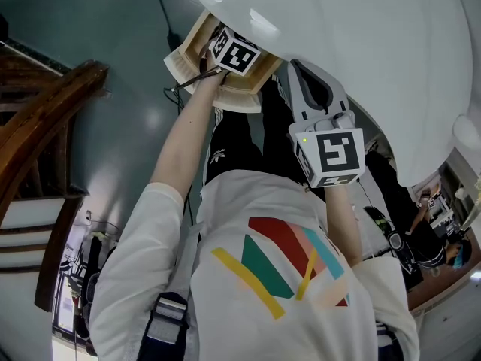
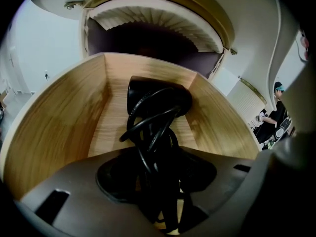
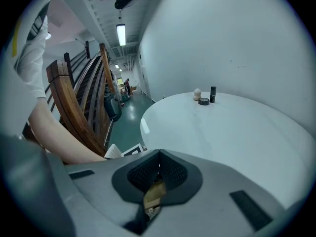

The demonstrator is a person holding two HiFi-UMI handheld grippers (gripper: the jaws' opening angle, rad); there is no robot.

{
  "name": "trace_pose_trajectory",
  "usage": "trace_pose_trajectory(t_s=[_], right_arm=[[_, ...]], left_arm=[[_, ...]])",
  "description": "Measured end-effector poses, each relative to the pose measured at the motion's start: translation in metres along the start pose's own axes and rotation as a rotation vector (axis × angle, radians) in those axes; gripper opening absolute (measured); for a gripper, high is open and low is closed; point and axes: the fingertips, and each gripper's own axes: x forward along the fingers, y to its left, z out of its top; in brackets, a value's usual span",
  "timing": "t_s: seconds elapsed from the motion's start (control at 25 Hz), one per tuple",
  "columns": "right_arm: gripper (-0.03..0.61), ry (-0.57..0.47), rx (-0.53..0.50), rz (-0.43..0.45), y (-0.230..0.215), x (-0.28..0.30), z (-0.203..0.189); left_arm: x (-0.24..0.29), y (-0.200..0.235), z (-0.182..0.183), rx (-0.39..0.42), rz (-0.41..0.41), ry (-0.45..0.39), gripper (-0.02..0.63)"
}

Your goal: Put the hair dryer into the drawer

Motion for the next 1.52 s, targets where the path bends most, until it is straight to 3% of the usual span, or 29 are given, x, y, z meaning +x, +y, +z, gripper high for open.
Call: trace_pose_trajectory(t_s=[0.32, 0.44, 0.68, 0.92, 1.16, 1.52], right_arm=[[0.012, -0.006, -0.006, 0.005, 0.007, -0.002, 0.0], [0.012, -0.01, -0.008, 0.006, 0.009, -0.002, 0.001], [0.012, -0.025, -0.012, 0.008, 0.012, -0.004, 0.006], [0.012, -0.054, -0.024, 0.013, 0.018, -0.008, 0.019], [0.012, -0.104, -0.045, 0.02, 0.024, -0.016, 0.043], [0.012, -0.26, -0.061, 0.02, 0.021, -0.045, 0.108]], left_arm=[[0.0, 0.003, -0.001, -0.052, -0.015, -0.001, 0.22], [-0.001, 0.0, 0.002, -0.082, -0.044, -0.014, 0.301], [-0.012, -0.012, 0.006, -0.008, -0.053, -0.035, 0.324], [-0.034, -0.014, 0.017, -0.012, -0.046, -0.078, 0.348], [-0.061, -0.013, 0.038, -0.004, -0.006, -0.112, 0.354], [-0.104, -0.027, 0.058, -0.021, 0.044, -0.112, 0.36]])
